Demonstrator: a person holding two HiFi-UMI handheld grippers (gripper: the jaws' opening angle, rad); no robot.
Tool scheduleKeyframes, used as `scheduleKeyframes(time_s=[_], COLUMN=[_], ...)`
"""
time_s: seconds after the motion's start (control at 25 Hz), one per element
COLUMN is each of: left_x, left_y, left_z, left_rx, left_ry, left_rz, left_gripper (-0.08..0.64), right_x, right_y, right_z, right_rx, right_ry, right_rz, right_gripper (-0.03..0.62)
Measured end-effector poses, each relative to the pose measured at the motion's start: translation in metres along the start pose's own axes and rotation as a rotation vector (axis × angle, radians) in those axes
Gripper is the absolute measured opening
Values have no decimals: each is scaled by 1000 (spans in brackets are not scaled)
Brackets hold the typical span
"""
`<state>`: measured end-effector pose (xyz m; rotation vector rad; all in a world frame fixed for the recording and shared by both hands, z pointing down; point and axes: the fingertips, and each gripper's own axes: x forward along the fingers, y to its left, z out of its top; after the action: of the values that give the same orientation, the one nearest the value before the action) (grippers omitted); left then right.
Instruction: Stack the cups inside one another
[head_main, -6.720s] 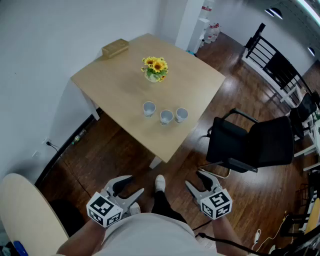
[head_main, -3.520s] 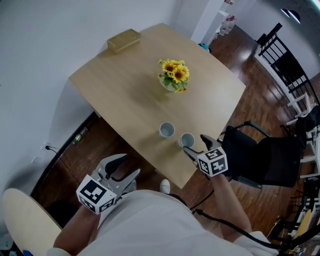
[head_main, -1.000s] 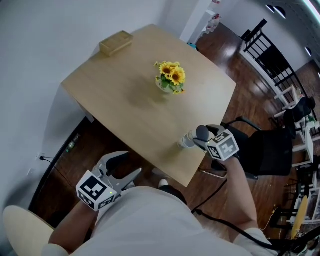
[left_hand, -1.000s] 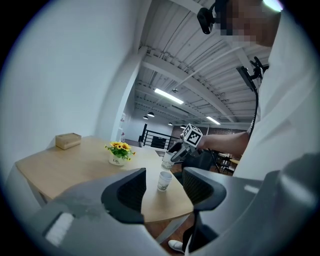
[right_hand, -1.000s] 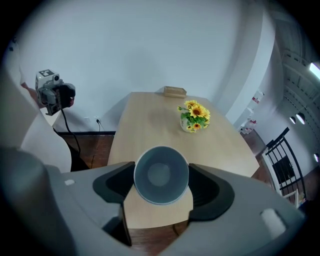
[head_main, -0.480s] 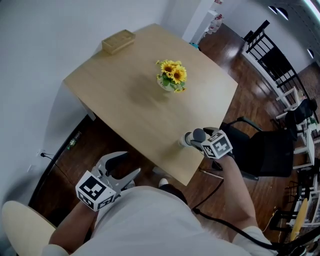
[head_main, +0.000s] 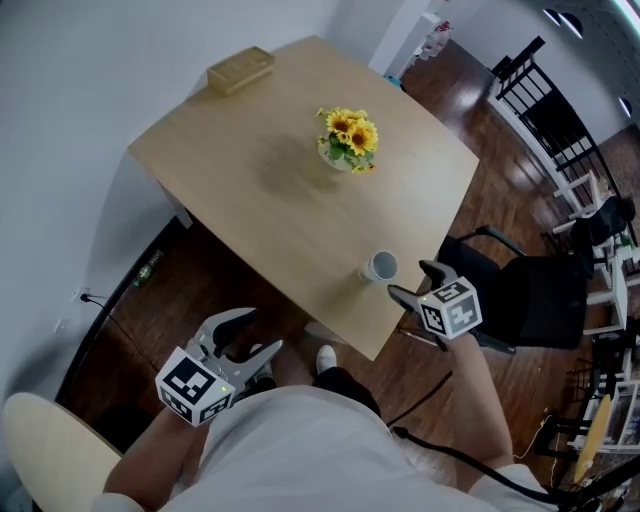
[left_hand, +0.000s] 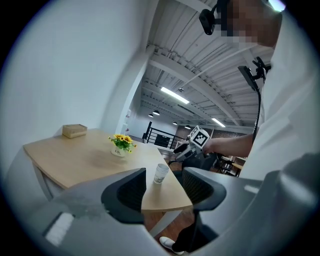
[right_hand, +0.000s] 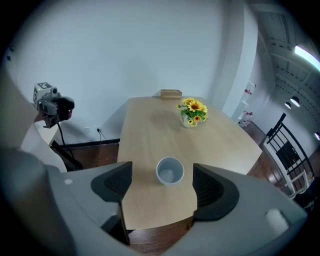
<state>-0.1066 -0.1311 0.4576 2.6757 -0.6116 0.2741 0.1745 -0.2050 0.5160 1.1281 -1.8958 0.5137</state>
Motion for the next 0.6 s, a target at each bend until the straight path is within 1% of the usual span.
scheduleKeyframes(time_s=[0.08,0.16,0.28,0.36,0.48,0.6], left_x=[5,9,14,19,27,41], left_y=[-6,-13,-29,-46,-84,-135], left_z=[-11,-19,-24,-24,-26,-32], left_rx=[-16,-13,21,43,72,95], left_ry=[9,17,24,23,19,24], left_rz=[-16,-26,-37,-40,-44,-46], left_gripper=[245,244,244,245,245,245], right_x=[-16,-31,-48,-60,-88,-116], right_y=[16,37,68,81,95,111], right_z=[-10,-21,-50,-73,-113,-161], right_rx=[10,6,-16,-11,15,-15], right_ry=[-47,-92,-100,-104,-114,-99], right_rz=[-8,-4,20,37,69,109], right_gripper=[374,374,374,374,374,374])
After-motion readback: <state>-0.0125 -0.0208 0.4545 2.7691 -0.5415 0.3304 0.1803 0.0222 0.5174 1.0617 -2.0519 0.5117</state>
